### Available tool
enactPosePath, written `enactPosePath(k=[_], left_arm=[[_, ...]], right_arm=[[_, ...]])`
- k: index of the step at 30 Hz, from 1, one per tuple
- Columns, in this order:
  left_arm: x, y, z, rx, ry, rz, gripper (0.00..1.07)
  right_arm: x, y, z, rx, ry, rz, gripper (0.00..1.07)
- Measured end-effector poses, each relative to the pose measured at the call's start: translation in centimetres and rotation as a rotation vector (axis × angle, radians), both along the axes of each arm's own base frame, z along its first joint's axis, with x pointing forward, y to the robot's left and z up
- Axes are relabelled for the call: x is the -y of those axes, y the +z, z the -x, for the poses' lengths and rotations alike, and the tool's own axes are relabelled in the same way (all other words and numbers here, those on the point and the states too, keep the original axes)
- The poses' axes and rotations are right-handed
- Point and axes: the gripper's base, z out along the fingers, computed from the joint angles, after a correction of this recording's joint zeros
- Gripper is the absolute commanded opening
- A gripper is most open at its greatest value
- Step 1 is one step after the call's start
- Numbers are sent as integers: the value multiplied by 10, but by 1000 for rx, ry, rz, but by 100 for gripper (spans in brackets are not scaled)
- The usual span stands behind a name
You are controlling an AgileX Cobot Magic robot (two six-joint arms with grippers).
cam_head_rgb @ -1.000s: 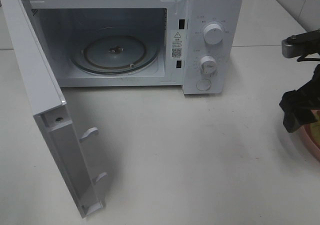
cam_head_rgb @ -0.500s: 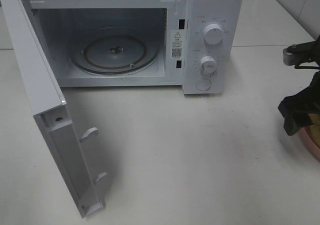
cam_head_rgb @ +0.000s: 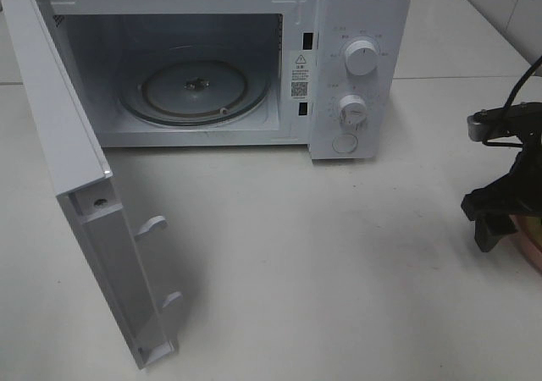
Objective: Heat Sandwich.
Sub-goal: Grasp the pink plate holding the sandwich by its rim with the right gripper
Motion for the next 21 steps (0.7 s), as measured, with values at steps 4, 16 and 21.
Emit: enactPosePath(k=[4,16,21], left_arm=[[0,0,0,0,0,0,98],[0,0,0,0,0,0,98],[0,0,0,0,0,0,98]], right_arm=[[0,-9,-3,-9,3,-2,79],[-1,-25,-6,-39,6,-4,72],[-1,-25,-6,-39,6,-4,52]])
